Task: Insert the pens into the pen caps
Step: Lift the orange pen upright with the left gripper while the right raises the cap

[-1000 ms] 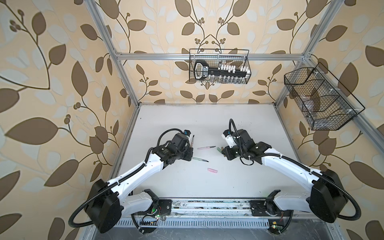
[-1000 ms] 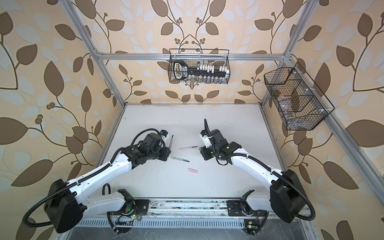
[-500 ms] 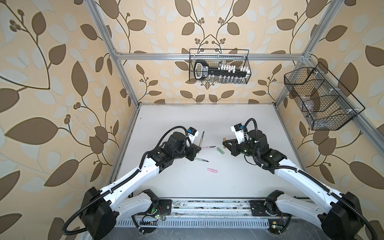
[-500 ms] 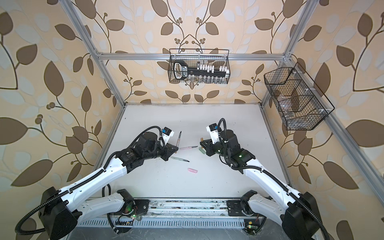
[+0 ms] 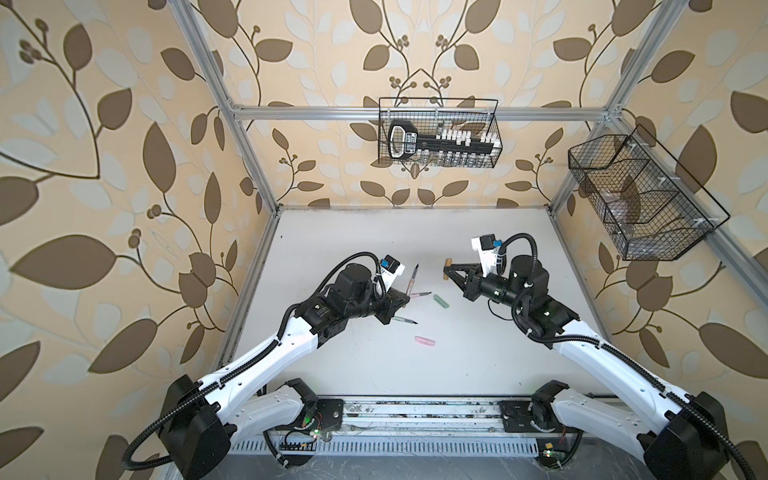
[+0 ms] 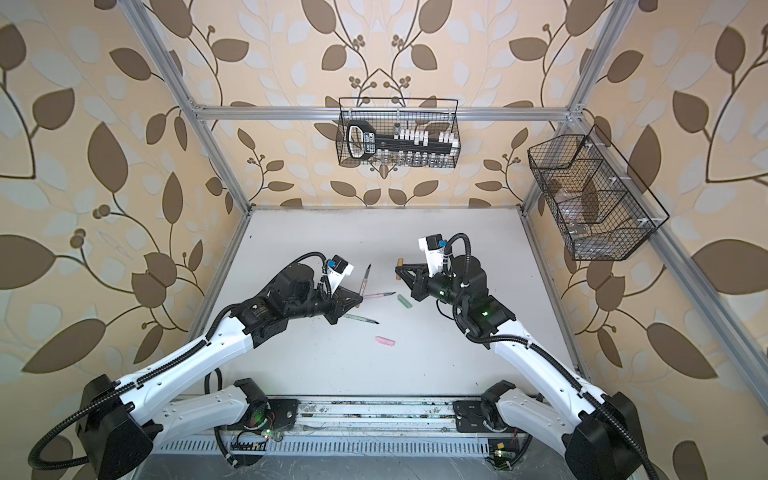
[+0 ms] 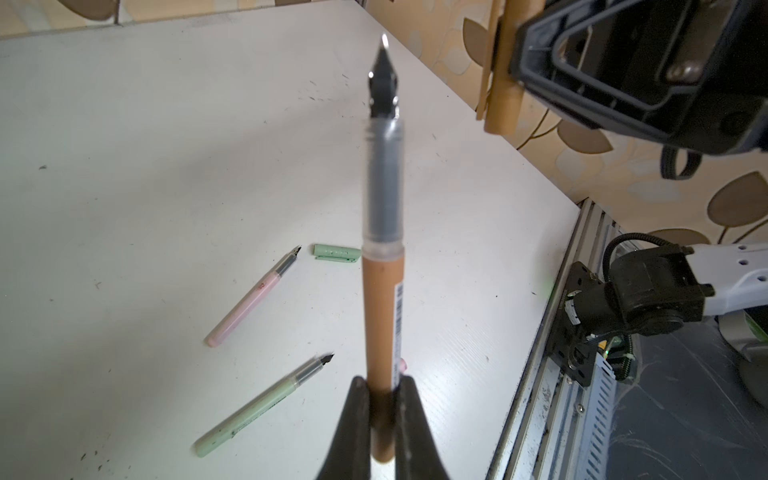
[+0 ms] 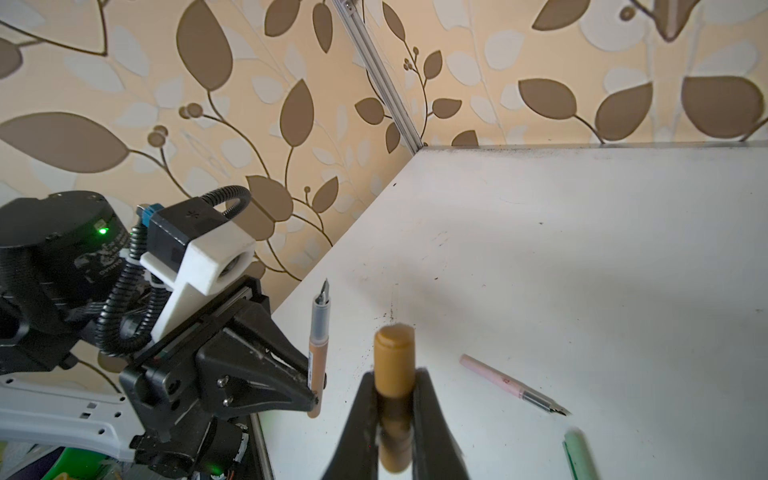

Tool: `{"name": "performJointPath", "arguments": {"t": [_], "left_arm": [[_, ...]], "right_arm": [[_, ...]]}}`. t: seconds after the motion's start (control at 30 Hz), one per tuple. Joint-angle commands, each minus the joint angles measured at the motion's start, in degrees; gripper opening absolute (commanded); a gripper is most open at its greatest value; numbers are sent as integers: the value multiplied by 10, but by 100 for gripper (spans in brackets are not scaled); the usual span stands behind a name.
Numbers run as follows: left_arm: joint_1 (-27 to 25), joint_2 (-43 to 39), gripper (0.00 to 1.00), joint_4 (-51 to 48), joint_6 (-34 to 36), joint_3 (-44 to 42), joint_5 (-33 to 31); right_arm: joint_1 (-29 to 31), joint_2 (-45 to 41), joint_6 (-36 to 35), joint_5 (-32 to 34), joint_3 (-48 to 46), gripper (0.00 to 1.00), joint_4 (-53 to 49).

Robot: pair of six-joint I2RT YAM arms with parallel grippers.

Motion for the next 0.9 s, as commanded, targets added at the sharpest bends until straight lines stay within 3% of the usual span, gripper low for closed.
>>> {"name": "performJointPath", "arguments": {"t": [0.0,0.47,0.87], "left_arm": [[-5,-18,0,36,15,26,34],[-8,-20,2,46,29,41,82],[-12,-8,1,19,64,60,78]], "right_arm": [[-2,-9,20,-15,20,10,34],[6,0,99,-29,34,10,158],[26,14,125,-44,52,10,199]]}}
